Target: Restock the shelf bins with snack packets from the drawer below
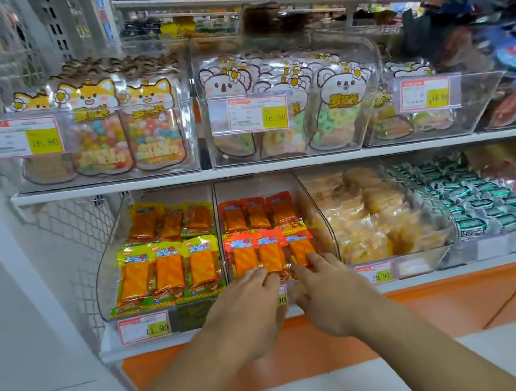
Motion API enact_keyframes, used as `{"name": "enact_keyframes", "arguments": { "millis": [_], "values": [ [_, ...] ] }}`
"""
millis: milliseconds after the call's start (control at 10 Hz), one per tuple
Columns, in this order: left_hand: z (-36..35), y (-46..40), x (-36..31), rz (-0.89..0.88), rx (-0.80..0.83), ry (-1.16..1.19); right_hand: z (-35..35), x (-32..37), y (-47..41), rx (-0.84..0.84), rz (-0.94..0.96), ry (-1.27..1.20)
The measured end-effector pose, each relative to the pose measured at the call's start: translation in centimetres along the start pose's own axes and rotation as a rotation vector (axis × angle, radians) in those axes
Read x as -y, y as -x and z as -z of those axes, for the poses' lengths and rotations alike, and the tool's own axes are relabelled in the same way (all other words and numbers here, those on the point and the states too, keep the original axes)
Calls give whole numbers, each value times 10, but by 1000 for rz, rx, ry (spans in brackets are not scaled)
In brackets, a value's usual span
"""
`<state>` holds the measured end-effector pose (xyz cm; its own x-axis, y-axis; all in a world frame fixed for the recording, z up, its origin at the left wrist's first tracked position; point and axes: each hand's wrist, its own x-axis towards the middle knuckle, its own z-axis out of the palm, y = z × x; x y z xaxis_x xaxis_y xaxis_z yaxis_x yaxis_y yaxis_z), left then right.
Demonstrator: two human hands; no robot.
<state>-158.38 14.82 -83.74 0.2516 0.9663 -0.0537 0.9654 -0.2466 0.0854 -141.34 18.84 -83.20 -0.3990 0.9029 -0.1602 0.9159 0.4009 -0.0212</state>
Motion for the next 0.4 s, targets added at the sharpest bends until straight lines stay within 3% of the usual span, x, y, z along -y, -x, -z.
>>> {"name": "enact_keyframes", "arguments": {
  "millis": [400],
  "values": [
    [8,12,12,-22,-84,126,8,-5,8,-59,26,-202]
  ]
}}
